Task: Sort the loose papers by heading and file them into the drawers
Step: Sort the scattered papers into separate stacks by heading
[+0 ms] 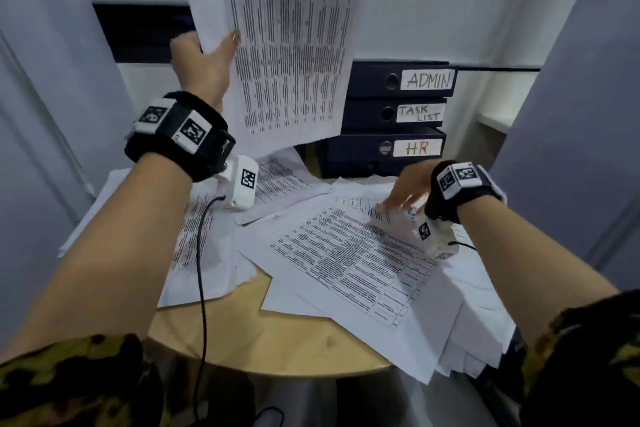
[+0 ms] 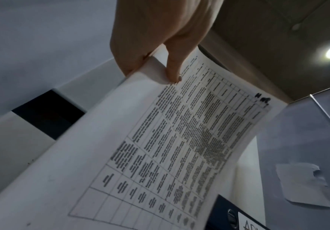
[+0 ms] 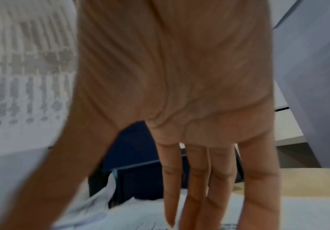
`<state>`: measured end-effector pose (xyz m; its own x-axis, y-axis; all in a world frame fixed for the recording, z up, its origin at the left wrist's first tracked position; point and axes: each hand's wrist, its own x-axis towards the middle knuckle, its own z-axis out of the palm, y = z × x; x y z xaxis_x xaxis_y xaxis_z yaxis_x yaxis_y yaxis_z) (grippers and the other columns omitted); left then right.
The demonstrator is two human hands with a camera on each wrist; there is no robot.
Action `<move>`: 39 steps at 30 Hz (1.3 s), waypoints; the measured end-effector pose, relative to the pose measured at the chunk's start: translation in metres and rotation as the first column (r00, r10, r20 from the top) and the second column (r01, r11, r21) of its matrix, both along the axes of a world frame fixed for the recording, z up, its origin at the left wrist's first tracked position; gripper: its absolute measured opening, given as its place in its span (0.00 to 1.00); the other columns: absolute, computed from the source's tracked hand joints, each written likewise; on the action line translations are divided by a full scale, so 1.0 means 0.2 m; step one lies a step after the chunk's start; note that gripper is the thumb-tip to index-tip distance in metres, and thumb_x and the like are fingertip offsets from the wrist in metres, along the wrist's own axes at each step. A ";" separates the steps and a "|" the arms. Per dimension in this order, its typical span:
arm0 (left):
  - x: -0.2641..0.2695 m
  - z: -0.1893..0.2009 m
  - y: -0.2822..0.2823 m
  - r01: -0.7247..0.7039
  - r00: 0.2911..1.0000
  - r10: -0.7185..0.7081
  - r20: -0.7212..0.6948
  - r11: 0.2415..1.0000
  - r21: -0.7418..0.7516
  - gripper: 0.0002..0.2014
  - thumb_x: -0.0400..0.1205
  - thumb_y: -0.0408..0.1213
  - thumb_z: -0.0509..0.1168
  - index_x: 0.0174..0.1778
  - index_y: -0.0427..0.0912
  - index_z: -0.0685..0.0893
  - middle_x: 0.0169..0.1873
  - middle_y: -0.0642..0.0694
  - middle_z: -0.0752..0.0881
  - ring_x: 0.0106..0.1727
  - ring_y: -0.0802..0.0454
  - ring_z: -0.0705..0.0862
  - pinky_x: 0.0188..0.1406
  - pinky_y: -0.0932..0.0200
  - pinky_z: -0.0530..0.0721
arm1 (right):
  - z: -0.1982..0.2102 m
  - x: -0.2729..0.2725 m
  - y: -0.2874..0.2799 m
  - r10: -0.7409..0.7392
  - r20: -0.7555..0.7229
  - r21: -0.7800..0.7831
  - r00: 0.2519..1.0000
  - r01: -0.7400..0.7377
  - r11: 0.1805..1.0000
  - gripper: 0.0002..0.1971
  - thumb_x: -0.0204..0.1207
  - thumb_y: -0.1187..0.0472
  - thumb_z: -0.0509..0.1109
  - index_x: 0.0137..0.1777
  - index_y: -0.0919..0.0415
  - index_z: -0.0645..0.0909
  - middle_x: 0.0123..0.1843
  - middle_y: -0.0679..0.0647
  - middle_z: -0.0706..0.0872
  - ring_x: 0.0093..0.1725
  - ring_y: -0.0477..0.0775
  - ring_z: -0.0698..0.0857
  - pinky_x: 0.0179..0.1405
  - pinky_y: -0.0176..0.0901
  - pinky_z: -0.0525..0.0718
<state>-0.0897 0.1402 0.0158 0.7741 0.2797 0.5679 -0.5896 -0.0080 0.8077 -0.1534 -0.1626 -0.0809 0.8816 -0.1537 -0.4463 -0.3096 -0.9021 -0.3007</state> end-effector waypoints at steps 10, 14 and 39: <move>-0.02 -0.04 0.09 0.031 1.000 -0.031 -0.001 0.998 -0.061 0.16 0.72 0.38 0.77 0.53 0.36 0.88 0.49 0.44 0.90 0.52 0.51 0.90 0.54 0.53 0.88 | -0.02 -0.04 0.15 0.267 -0.260 -0.147 0.928 -0.311 0.939 0.28 0.70 0.52 0.79 0.67 0.66 0.81 0.59 0.60 0.88 0.48 0.52 0.83 0.53 0.43 0.83; -0.04 -0.08 0.13 0.117 0.991 -0.125 -0.046 0.982 -0.147 0.15 0.74 0.36 0.77 0.54 0.38 0.85 0.52 0.46 0.89 0.56 0.52 0.88 0.60 0.52 0.85 | 0.05 -0.09 0.03 0.247 -0.134 0.021 0.960 -0.246 0.969 0.31 0.57 0.42 0.84 0.58 0.57 0.87 0.57 0.56 0.90 0.55 0.58 0.89 0.61 0.54 0.86; -0.06 -0.16 0.09 0.073 0.993 -0.085 -0.084 0.987 -0.140 0.23 0.72 0.31 0.77 0.59 0.41 0.75 0.55 0.45 0.85 0.52 0.55 0.87 0.53 0.60 0.87 | 0.12 -0.06 0.18 0.128 0.226 0.003 0.966 -0.132 0.991 0.27 0.76 0.46 0.73 0.71 0.61 0.77 0.69 0.58 0.81 0.67 0.59 0.81 0.65 0.52 0.82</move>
<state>-0.1022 0.1589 -0.0164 0.8429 0.2855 0.4560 -0.5092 0.1495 0.8476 -0.1658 -0.1261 -0.0568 0.9715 -0.0247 -0.2358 -0.1123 -0.9238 -0.3660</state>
